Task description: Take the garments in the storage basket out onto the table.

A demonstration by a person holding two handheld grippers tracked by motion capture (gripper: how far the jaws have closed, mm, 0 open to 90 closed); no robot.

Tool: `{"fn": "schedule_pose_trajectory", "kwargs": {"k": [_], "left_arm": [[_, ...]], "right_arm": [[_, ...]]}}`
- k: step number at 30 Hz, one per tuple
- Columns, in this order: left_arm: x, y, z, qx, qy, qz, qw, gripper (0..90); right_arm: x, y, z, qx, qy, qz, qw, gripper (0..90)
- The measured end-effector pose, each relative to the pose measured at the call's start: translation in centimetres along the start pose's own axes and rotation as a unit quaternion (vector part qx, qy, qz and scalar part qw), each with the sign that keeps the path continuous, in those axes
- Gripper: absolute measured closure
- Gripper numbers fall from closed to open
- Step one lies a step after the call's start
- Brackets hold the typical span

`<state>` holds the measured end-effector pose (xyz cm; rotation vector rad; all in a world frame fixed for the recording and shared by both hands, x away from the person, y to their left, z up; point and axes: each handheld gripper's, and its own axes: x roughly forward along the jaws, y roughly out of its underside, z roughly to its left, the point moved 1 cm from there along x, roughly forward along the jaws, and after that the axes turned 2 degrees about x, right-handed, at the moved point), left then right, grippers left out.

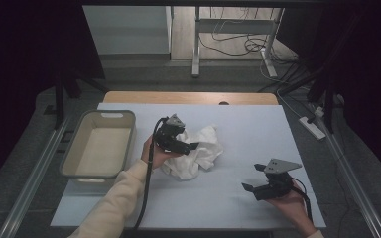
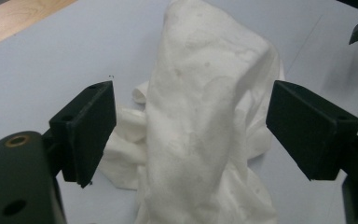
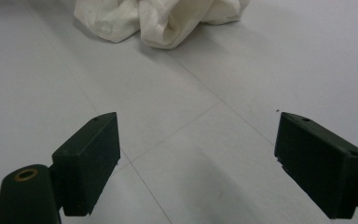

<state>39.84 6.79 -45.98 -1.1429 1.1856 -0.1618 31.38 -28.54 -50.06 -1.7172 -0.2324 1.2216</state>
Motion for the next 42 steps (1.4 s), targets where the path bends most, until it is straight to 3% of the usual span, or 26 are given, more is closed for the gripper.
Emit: {"fn": "schedule_pose_trajectory", "kwargs": {"k": [11, 22, 29, 42], "left_arm": [[-1.5, 0.4, 0.0, -0.017, 0.002, -0.003, 0.9999, 17.2], [-4.0, 2.8, -0.5, -0.029, -0.013, -0.001, 0.9995, 18.1], [-5.6, 4.6, -1.7, -0.032, -0.016, -0.001, 0.9994, 18.2], [-6.5, 6.5, -2.8, -0.037, -0.013, 0.002, 0.9992, 18.6]], "right_arm": [[-0.1, 0.0, 0.0, 0.001, 0.0, 0.0, 1.0, 13.8], [-0.2, 0.0, 0.1, 0.003, -0.001, -0.005, 1.0, 13.9], [-0.3, 0.1, 0.0, 0.005, 0.001, -0.007, 1.0, 13.8], [-0.2, 0.1, 0.1, 0.004, -0.001, -0.005, 1.0, 13.9]]}}
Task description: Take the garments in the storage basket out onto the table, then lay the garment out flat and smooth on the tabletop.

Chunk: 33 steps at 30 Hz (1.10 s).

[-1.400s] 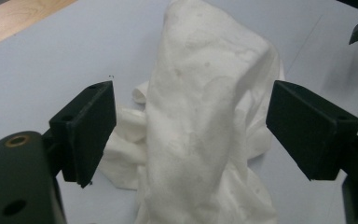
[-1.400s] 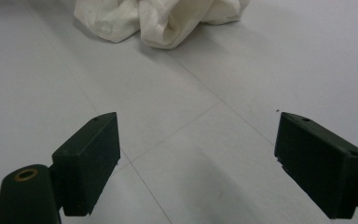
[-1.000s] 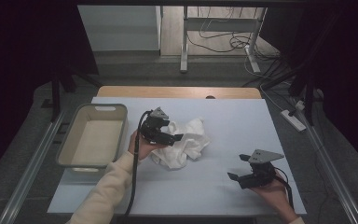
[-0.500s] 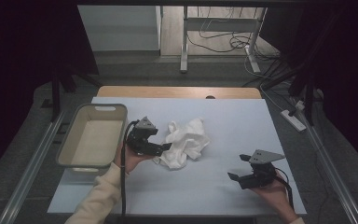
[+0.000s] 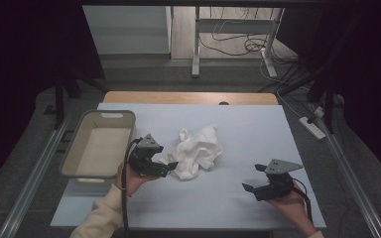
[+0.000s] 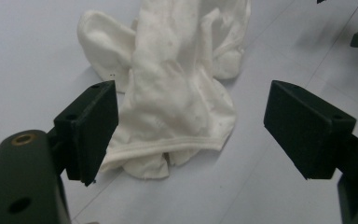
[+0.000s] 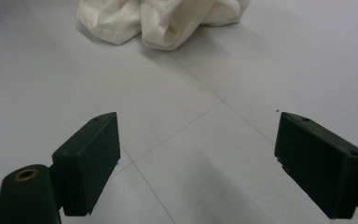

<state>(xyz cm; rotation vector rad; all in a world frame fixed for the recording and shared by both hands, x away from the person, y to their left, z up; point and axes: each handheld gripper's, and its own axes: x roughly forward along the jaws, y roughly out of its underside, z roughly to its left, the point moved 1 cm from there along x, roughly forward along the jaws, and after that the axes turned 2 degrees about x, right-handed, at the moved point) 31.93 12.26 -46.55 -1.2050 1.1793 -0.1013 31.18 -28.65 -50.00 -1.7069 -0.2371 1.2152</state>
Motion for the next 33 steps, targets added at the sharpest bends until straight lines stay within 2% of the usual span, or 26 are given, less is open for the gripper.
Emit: {"fn": "schedule_pose_trajectory", "kwargs": {"k": [9, 22, 28, 33], "left_arm": [[0.5, 0.3, 0.1, -0.002, 0.002, 0.009, 1.0, 18.6], [0.8, 0.4, 0.5, -0.01, 0.001, 0.007, 0.9999, 19.1], [1.1, 0.3, 0.3, -0.008, 0.0, 0.01, 0.9999, 19.1], [1.2, 0.4, 0.5, -0.011, -0.002, 0.011, 0.9999, 19.1]], "right_arm": [[0.1, 0.0, 0.1, -0.001, -0.002, -0.001, 1.0, 14.0], [0.3, -0.3, 0.5, -0.007, -0.006, -0.003, 0.9999, 14.4], [1.0, -0.8, 1.4, -0.014, -0.009, 0.0, 0.9999, 14.5], [2.2, -1.6, 2.3, -0.019, -0.022, 0.007, 0.9995, 14.7]]}}
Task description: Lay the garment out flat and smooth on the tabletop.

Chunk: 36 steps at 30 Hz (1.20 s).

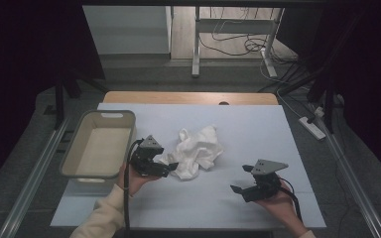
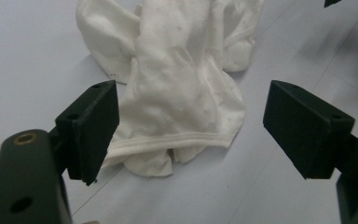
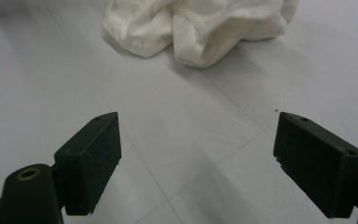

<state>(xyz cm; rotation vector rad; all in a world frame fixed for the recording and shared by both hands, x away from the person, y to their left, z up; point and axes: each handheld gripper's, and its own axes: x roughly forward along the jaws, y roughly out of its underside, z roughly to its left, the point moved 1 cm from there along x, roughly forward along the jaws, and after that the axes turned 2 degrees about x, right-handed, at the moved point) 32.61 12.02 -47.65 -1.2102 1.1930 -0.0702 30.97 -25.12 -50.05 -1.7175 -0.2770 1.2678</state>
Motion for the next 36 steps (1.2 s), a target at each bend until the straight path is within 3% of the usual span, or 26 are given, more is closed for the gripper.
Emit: {"fn": "schedule_pose_trajectory", "kwargs": {"k": [9, 23, 26, 36], "left_arm": [[-0.2, 0.0, 0.4, -0.004, -0.004, -0.004, 1.0, 19.3], [-0.4, 0.1, 0.6, -0.007, -0.007, -0.008, 0.9999, 19.4], [-0.4, 0.1, 0.6, -0.008, -0.007, -0.01, 0.9999, 19.5], [-0.3, 0.1, 0.5, -0.007, -0.006, -0.009, 0.9999, 19.7]], "right_arm": [[1.0, -1.7, 0.3, 0.0, -0.012, -0.004, 0.9999, 15.0], [5.6, -5.6, 2.5, -0.038, -0.048, 0.003, 0.9981, 18.5], [6.3, -6.2, 2.5, -0.048, -0.049, 0.003, 0.9977, 20.5], [8.4, -7.6, 1.8, -0.045, -0.049, 0.008, 0.9977, 24.7]]}}
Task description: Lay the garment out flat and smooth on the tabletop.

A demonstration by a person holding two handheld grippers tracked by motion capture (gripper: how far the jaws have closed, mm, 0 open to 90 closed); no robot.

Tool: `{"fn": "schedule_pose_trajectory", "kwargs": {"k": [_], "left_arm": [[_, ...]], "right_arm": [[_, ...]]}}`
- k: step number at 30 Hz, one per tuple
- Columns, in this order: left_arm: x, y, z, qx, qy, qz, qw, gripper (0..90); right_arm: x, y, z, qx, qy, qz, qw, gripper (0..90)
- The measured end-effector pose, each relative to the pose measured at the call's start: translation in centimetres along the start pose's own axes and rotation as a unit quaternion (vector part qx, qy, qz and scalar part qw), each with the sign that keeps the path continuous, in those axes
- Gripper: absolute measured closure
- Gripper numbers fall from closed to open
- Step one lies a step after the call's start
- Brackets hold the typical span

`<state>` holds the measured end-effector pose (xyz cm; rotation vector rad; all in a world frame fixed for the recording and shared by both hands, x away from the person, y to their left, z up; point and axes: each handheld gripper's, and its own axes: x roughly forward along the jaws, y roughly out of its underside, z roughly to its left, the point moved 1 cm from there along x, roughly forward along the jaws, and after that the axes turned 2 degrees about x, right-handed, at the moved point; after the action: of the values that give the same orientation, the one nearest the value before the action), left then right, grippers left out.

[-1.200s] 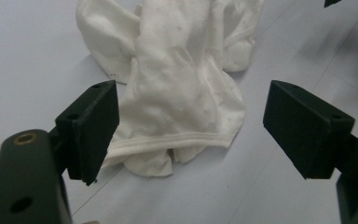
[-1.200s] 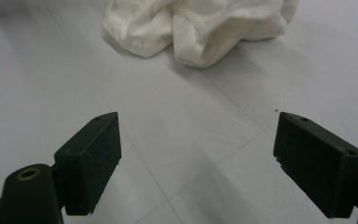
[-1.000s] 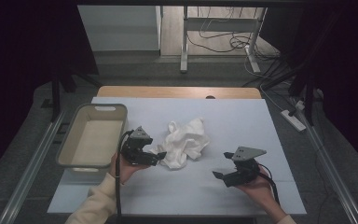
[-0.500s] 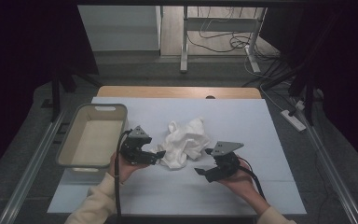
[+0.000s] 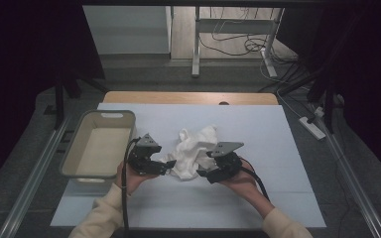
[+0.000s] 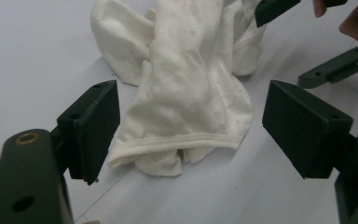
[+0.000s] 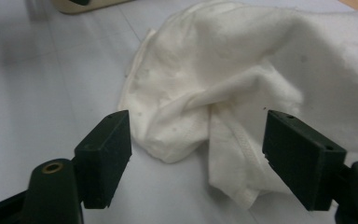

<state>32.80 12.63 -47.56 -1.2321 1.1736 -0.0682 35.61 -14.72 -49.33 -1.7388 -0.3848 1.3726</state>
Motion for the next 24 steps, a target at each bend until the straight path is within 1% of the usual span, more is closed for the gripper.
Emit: {"fn": "schedule_pose_trajectory", "kwargs": {"k": [4, 7, 12, 15, 20, 24], "left_arm": [[0.1, 0.0, 0.0, 0.002, 0.001, 0.002, 1.0, 19.8], [0.2, 0.0, -0.1, 0.002, 0.002, 0.003, 1.0, 19.8], [0.3, 0.1, -0.1, 0.003, 0.001, 0.006, 1.0, 19.8], [0.4, 0.1, 0.0, 0.002, 0.001, 0.007, 1.0, 19.8], [0.4, 0.1, 0.0, 0.003, -0.001, 0.01, 0.9999, 19.8], [0.4, 0.2, 0.0, 0.004, -0.001, 0.011, 0.9999, 19.9]], "right_arm": [[0.8, 0.1, -0.8, 0.002, 0.018, 0.016, 0.9997, 26.7], [1.4, 0.3, -1.5, 0.013, 0.025, 0.024, 0.9993, 29.6], [2.0, 0.7, -2.5, 0.02, 0.032, 0.036, 0.9986, 34.4], [2.3, 1.0, -2.8, 0.022, 0.03, 0.041, 0.9985, 40.2], [2.7, 1.2, -3.0, 0.017, 0.038, 0.053, 0.9977, 49.5], [2.9, 1.3, -3.0, 0.014, 0.043, 0.061, 0.9971, 61.2]]}}
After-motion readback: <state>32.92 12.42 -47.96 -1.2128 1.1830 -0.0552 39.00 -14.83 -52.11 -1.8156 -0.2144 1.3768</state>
